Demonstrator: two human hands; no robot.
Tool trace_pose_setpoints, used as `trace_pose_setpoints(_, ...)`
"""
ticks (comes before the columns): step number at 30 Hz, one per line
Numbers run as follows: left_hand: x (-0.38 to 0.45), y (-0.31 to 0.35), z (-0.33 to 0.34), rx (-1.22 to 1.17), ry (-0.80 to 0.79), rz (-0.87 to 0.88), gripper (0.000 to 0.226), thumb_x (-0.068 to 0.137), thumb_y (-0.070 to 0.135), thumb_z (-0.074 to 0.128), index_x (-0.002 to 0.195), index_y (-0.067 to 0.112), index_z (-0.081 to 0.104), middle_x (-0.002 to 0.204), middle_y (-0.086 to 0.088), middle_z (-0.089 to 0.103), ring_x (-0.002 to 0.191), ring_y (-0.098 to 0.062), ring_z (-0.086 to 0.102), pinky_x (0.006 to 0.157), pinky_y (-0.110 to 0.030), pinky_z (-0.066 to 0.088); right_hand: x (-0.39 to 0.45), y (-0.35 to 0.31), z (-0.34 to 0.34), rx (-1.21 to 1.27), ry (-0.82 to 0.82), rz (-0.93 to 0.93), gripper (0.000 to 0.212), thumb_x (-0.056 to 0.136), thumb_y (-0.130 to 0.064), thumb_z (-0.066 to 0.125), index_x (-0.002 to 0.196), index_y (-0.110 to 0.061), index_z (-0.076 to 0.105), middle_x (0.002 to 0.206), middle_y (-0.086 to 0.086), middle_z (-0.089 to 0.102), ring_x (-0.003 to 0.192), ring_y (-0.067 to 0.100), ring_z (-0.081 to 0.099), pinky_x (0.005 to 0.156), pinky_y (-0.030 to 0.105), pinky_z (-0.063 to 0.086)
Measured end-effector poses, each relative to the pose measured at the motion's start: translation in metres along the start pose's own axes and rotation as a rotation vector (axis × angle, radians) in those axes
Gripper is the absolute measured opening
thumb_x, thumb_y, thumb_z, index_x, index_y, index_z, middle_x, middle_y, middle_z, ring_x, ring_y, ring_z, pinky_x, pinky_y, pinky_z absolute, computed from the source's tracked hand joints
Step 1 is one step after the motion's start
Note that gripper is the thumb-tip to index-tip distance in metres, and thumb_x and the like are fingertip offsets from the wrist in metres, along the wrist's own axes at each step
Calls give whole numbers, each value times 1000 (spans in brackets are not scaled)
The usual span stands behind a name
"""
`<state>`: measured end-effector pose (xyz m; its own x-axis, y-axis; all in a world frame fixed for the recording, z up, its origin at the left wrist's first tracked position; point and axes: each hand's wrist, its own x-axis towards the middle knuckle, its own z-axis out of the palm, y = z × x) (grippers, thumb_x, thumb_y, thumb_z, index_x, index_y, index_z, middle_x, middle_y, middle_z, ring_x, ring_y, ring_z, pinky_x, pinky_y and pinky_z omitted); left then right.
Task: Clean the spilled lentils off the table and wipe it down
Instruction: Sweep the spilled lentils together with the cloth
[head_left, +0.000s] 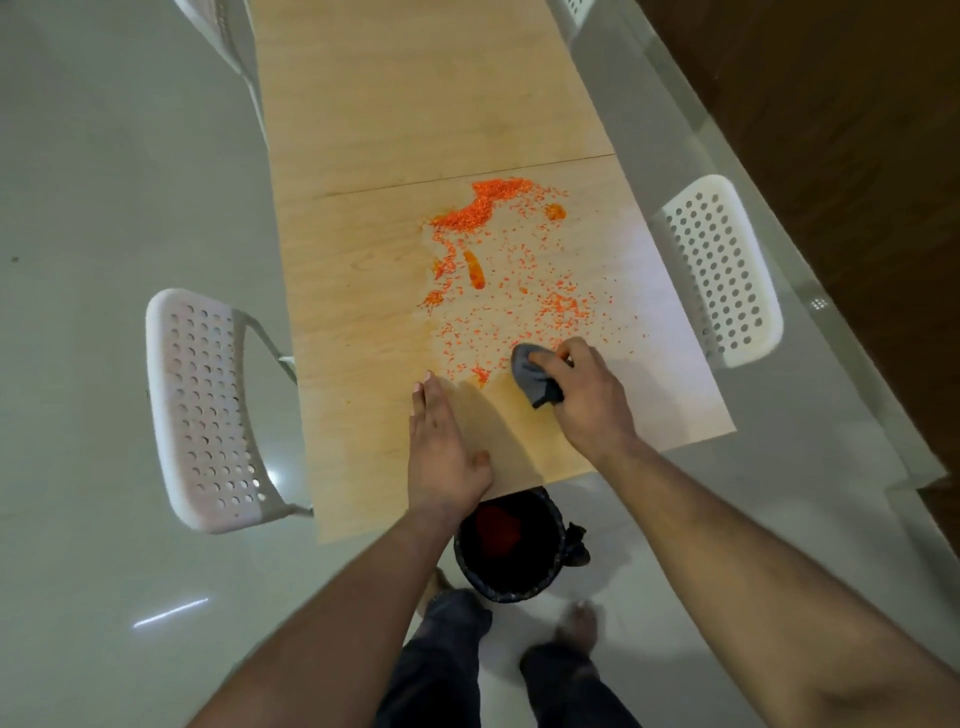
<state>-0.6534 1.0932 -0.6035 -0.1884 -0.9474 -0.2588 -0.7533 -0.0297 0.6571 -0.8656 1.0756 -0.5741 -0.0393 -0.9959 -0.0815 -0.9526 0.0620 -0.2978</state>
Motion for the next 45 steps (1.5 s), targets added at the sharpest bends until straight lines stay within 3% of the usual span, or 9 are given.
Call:
trace_pose_setpoints(8,1,45,54,40,77,-67,121,90,36,78,165,3,-11,176,-12,-2,162,-29,-6,132,-47,6,-84,57,1,-43,-177,-174,71,64,-2,85,128,-23,62,121,4,44,105,30,54,46,38,51)
trace_pose_setpoints(13,6,75,87,80,195,-212,123,87,39,80,165,0,-7,176,-15,-2,162,-30,-5,131,-41,-3,-18,97,-12,-69,-154,-253,52,85,-5,71,133,-23,60,121,6,44,109,31,48,55,39,46)
trace_pose_setpoints(18,13,104,105,38,286,-323,126,84,33,84,165,0,-7,175,-15,2,162,-29,-4,132,-43,1,54,103,-30,-17,-165,-322,45,98,-12,61,141,-23,56,120,9,42,112,31,44,66,38,38)
trace_pose_setpoints(22,15,118,113,2,315,-386,134,79,41,89,166,2,-6,175,-14,4,163,-28,-3,132,-41,0,39,115,-49,43,-186,-429,52,95,-5,59,143,-24,54,122,7,40,112,29,42,68,39,37)
trace_pose_setpoints(26,15,131,124,-28,312,-419,135,78,38,90,166,2,-6,176,-15,3,163,-28,-4,133,-43,2,-15,159,-57,1,-315,-557,61,88,-9,70,144,-27,51,128,5,41,116,29,45,69,45,54)
trace_pose_setpoints(29,17,139,130,-63,327,-460,136,79,42,91,166,4,-7,176,-13,1,163,-25,-5,132,-41,2,-31,195,-52,-50,-376,-593,66,80,-5,75,139,-28,56,123,5,45,112,31,51,60,40,51)
trace_pose_setpoints(33,20,147,132,-55,328,-445,132,82,32,90,166,6,-8,176,-10,1,162,-23,-7,132,-40,3,1,207,-50,-79,-314,-589,69,75,-11,82,136,-30,56,125,4,46,114,29,50,60,39,54)
trace_pose_setpoints(37,22,155,133,-31,298,-408,123,87,21,83,166,5,-10,176,-10,1,163,-25,-6,133,-42,6,61,189,-48,-74,-220,-535,52,85,-13,77,131,-29,59,118,2,42,111,29,48,64,43,55)
trace_pose_setpoints(45,47,171,141,-80,334,-444,121,87,33,83,167,6,-4,176,-10,7,163,-26,-3,132,-45,9,88,180,-71,-12,-200,-648,55,83,-13,79,132,-27,58,121,4,45,112,28,48,63,41,52)
